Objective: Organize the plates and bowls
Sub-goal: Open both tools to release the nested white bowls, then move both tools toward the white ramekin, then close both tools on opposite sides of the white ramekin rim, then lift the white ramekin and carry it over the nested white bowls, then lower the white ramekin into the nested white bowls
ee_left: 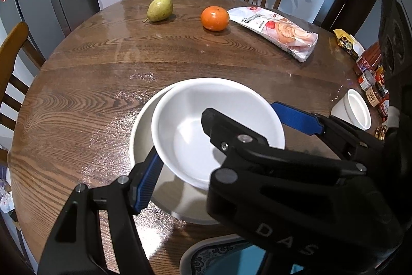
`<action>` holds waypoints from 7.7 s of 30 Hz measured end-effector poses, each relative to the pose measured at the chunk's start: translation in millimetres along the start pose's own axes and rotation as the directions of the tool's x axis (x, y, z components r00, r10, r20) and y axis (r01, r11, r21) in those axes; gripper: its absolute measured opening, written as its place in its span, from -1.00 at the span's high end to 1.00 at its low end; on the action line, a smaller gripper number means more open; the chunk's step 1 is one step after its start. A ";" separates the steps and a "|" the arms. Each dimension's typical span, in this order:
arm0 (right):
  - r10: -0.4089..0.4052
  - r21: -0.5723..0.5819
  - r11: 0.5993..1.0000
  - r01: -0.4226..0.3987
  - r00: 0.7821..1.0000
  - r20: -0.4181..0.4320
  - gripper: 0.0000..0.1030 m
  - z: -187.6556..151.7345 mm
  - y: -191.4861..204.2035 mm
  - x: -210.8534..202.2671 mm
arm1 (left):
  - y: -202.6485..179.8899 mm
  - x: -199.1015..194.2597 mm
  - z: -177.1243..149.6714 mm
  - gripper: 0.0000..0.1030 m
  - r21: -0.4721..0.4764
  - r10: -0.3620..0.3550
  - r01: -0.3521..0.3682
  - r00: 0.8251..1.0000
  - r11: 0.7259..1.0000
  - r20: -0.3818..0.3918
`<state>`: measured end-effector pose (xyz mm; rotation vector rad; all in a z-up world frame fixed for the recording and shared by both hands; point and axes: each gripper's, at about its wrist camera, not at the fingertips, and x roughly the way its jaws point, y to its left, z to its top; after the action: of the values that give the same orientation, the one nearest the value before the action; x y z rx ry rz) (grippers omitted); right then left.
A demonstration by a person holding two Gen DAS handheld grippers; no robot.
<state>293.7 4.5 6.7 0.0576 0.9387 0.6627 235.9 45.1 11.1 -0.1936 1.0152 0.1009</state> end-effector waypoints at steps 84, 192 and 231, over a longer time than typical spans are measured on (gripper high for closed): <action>-0.072 0.499 0.866 0.033 0.996 0.059 -0.71 -13.6 -250.3 -80.5 | -205.5 59.4 28.9 -0.51 0.285 -0.445 0.436 0.895 0.854 -0.037; 0.119 0.146 0.983 -0.114 0.992 -0.028 -0.60 23.1 -39.0 -47.4 | -49.3 -44.8 3.2 -0.30 0.056 -0.231 0.226 0.965 0.973 0.124; 0.147 0.119 0.985 -0.125 0.968 -0.202 -0.60 28.5 2.1 35.0 | 18.4 -5.4 5.5 -0.27 -0.095 -0.195 0.193 0.981 0.977 -0.009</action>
<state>328.6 32.0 -0.8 0.1495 1.1811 0.7562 234.5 64.3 16.5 -0.3788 1.0055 -0.0318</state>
